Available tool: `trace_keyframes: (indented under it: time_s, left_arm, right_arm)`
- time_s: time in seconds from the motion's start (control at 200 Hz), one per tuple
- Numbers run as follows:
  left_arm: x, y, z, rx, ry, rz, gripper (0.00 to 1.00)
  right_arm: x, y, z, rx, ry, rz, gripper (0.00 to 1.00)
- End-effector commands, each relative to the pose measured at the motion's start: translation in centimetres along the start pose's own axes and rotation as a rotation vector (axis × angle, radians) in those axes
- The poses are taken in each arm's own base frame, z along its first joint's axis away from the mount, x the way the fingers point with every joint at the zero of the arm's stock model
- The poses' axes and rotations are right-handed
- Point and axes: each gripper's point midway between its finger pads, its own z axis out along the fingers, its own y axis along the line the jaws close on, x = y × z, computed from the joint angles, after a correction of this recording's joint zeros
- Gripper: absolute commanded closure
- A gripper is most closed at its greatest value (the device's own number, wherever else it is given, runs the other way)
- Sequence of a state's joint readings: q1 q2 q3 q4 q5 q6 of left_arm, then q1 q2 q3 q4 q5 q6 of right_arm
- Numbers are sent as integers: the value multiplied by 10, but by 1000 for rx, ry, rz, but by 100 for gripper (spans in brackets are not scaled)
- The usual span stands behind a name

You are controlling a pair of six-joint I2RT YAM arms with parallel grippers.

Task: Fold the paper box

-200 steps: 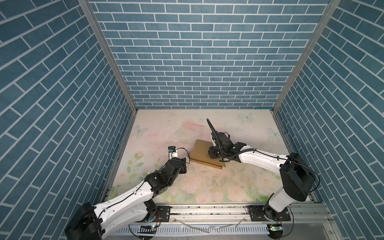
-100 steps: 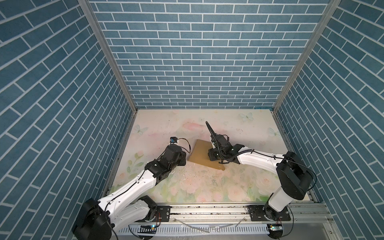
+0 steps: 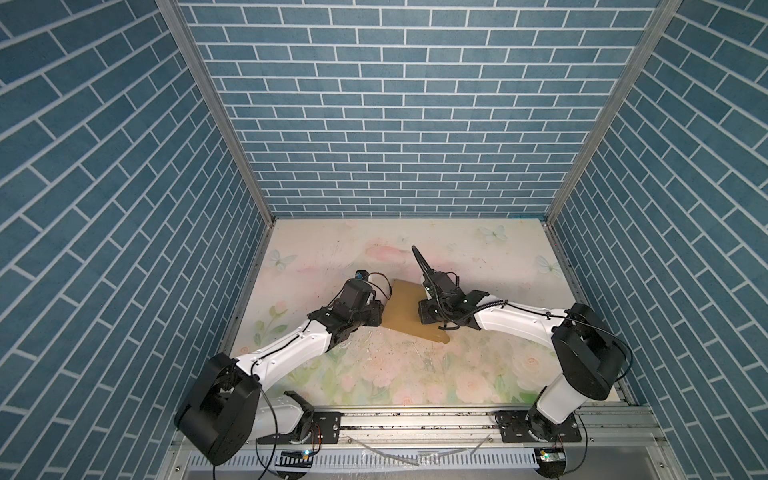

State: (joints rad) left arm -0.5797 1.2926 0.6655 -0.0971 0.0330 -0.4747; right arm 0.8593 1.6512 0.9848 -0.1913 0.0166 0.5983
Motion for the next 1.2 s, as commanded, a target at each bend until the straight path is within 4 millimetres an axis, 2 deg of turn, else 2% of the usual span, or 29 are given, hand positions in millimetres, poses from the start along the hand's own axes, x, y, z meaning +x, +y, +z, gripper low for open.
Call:
trace_keyframes:
  time_s: [0.0,0.18,0.305,0.47,0.655,0.765,0.78,0.81,0.965,1.075,1.195]
  left_arm:
    - [-12,-10,4,44,-19,20,50]
    - [-6,-8,19,41,3,26,51]
    - [-2,-7,27,39,19,28,51]
    - [0,-4,32,32,28,40,51]
    - [-12,1,23,42,0,34,50]
    - [-12,4,23,52,10,40,50]
    - [-21,0,21,65,-7,39,50]
    - [-23,-1,22,74,-7,38,50]
    - [-24,-3,33,120,8,23,50]
    - [-24,-2,40,136,18,12,53]
    - [-25,-2,46,141,30,16,56]
  right_arm:
    - [17,-11,6,38,29,29,78]
    - [21,-14,7,51,39,32,78]
    - [15,-16,0,63,21,29,78]
    - [3,-15,-17,69,-25,26,76]
    - [-10,-17,-42,84,-77,12,66]
    - [-13,-25,-53,106,-87,18,59]
    - [-13,-26,-54,108,-88,20,59]
    - [-14,-28,-56,114,-91,24,57]
    - [-11,-41,-61,126,-97,66,51]
    - [-5,-53,-60,136,-95,107,51]
    - [-1,-60,-59,123,-96,141,56]
